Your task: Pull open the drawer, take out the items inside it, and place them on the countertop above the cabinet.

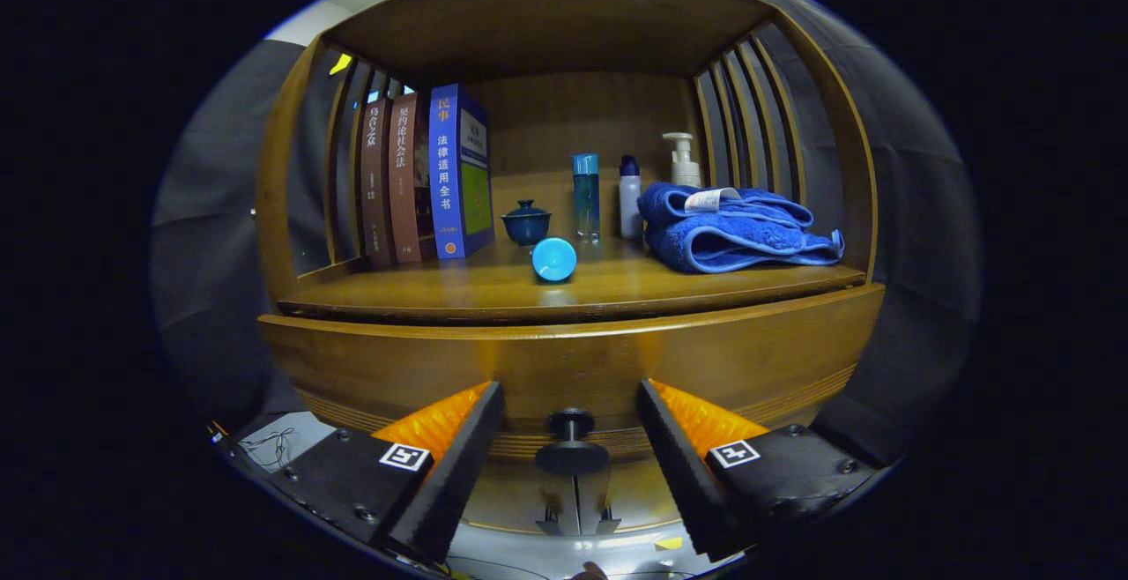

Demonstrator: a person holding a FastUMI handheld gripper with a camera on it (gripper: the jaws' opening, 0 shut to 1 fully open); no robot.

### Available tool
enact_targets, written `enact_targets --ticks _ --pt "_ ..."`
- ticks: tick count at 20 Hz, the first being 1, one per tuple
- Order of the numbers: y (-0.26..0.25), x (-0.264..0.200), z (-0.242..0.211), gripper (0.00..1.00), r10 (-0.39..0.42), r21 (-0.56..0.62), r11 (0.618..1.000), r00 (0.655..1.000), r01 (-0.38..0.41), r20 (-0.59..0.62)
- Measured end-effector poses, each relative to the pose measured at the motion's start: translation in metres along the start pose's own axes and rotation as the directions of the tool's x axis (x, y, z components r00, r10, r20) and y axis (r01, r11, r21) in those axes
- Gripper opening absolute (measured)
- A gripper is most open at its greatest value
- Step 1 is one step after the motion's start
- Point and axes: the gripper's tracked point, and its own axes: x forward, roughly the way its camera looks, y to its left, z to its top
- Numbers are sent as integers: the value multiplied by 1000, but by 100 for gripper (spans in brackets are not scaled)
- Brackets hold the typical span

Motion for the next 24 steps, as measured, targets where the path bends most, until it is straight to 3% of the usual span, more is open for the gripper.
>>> enact_targets --ticks 11,18,24 --pt "3 -3 10 100 9 -18 1000 999 -9 32" --pt "17 -60 87 100 73 -36 997 983 -68 166" --pt "8 -91 165 100 65 -22 998 962 -61 265"
